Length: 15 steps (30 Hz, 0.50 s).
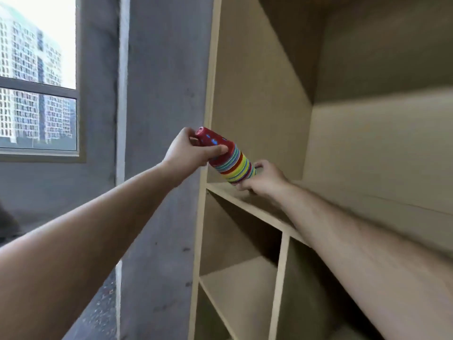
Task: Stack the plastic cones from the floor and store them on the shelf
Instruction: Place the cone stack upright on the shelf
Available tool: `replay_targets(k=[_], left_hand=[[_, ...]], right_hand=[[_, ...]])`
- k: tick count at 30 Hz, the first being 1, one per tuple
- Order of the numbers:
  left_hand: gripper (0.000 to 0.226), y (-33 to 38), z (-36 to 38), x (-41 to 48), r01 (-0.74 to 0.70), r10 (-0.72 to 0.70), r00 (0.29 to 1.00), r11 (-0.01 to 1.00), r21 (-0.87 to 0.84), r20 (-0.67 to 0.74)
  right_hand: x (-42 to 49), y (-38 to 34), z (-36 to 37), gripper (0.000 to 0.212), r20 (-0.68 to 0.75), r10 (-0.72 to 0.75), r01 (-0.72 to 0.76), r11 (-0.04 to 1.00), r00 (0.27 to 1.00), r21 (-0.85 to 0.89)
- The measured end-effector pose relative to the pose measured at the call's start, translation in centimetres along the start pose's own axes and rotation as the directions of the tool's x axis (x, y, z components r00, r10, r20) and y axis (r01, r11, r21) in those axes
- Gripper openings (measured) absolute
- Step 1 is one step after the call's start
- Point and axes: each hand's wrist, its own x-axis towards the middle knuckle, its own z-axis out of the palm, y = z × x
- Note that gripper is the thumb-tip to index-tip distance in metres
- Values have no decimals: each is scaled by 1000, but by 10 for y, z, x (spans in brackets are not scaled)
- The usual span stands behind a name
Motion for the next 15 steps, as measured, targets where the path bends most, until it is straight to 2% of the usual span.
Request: replay_targets(k=[4,7,9,11,13,15], left_hand=[[65,-17,52,54,9,-9,998,1000,8,56],[64,-38,77,85,18,-17,995,1000,-8,94],[66,-52,90,103,23,-22,995,1000,-11,100],[66,-64,99,114,24,-22,994,1000,-12,108],[64,-76,109,121,37,-33,988,999,-26,153],[55,-83,120,120,25,-14,976,999,-46,218]], right_hand=[[49,29,-9,62,13,93,-93,996,996,13],[72,43,-16,38,120,112,-114,994,986,5],[84,49,-16,32,174,125,-126,992,977,-4],[95,57,-11,33,233,139,-134,990,962,-39],[103,69,-2,46,288,149,-124,987,946,-104],[107,80,6,57,285,131,-84,982,949,-171]])
